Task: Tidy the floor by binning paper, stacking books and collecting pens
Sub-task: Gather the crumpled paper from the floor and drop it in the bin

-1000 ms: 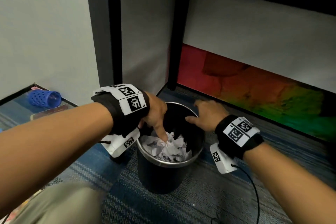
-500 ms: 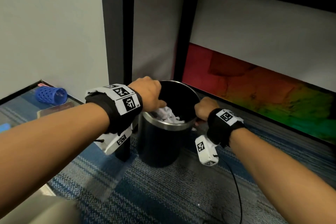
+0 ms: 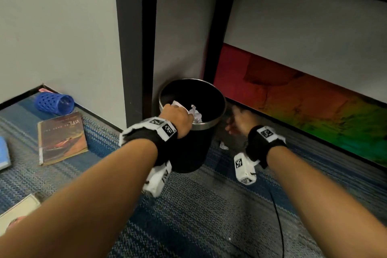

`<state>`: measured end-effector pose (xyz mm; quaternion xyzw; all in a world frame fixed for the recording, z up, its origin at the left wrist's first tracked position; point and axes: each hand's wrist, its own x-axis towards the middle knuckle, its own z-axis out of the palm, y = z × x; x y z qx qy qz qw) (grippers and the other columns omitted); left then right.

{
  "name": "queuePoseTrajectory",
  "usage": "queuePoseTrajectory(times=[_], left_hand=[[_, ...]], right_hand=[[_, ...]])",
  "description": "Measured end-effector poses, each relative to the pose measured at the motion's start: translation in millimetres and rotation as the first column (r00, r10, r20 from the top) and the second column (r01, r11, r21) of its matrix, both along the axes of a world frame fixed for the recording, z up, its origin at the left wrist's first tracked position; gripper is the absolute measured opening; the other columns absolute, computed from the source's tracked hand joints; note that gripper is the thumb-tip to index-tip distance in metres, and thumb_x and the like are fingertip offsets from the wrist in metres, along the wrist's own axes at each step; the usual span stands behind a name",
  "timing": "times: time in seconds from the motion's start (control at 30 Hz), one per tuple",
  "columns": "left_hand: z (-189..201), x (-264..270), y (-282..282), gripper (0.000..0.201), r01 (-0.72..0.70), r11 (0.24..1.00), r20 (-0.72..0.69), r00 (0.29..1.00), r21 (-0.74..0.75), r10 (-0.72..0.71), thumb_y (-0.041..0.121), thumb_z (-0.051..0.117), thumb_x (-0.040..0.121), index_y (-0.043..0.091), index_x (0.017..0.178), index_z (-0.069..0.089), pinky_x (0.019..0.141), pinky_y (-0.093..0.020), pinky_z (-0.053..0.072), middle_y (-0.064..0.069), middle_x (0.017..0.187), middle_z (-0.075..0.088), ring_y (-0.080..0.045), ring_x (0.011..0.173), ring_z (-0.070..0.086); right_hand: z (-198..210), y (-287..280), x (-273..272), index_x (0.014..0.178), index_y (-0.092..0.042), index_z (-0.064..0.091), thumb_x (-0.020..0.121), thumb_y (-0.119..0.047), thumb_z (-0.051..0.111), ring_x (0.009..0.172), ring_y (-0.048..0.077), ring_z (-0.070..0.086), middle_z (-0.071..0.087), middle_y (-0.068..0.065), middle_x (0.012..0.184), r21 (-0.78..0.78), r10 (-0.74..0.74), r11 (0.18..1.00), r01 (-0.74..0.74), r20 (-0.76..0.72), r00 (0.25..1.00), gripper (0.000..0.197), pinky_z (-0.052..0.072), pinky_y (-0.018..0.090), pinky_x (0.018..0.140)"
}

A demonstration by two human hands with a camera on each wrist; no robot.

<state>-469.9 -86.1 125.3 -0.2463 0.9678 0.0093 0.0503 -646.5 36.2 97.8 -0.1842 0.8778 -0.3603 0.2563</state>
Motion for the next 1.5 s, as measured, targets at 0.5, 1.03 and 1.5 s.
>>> queuePoseTrajectory(times=[0.5, 1.03, 1.5], left_hand=[[-24.6, 2.9, 11.5, 0.015, 0.067, 0.945, 0.010, 0.998, -0.320, -0.067, 0.016, 0.045, 0.087, 0.017, 0.099, 0.055, 0.080, -0.043, 0.029, -0.009, 0.094, 0.062, -0.030, 0.096, 0.053], [-25.0, 6.9, 6.8, 0.028, 0.086, 0.964, -0.024, 0.995, -0.250, -0.095, 0.016, 0.031, 0.094, 0.012, 0.115, 0.049, 0.087, -0.045, 0.040, -0.014, 0.100, 0.062, -0.035, 0.095, 0.055], [-46.7, -0.3, 2.3, 0.076, -0.108, 0.994, -0.339, 0.935, 0.008, 0.104, 0.088, 0.015, 0.071, 0.020, 0.077, 0.049, 0.090, -0.046, 0.043, 0.003, 0.081, 0.050, -0.015, 0.080, 0.029]], right_hand=[[-189.9, 15.1, -17.6, 0.124, -0.002, 0.057, 0.094, -0.008, 0.047, 0.120, 0.029, 0.053, 0.054, 0.015, 0.133, 0.593, 0.527, 0.753, -0.284, -0.286, 0.801, 0.032, 0.040, 0.030, 0.101], [31.6, 7.4, -22.5, 0.085, -0.012, 0.074, 0.084, -0.003, 0.061, 0.079, 0.015, 0.059, 0.066, 0.003, 0.086, -0.257, -0.085, 0.964, -0.072, -0.551, 0.830, 0.016, 0.039, 0.017, 0.071], [-182.7, 45.4, -42.1, 0.142, -0.004, 0.027, 0.085, -0.030, 0.062, 0.129, 0.039, 0.033, 0.027, 0.019, 0.142, 0.629, 0.179, 0.773, 0.079, -0.336, 0.925, 0.072, 0.038, 0.048, 0.105]])
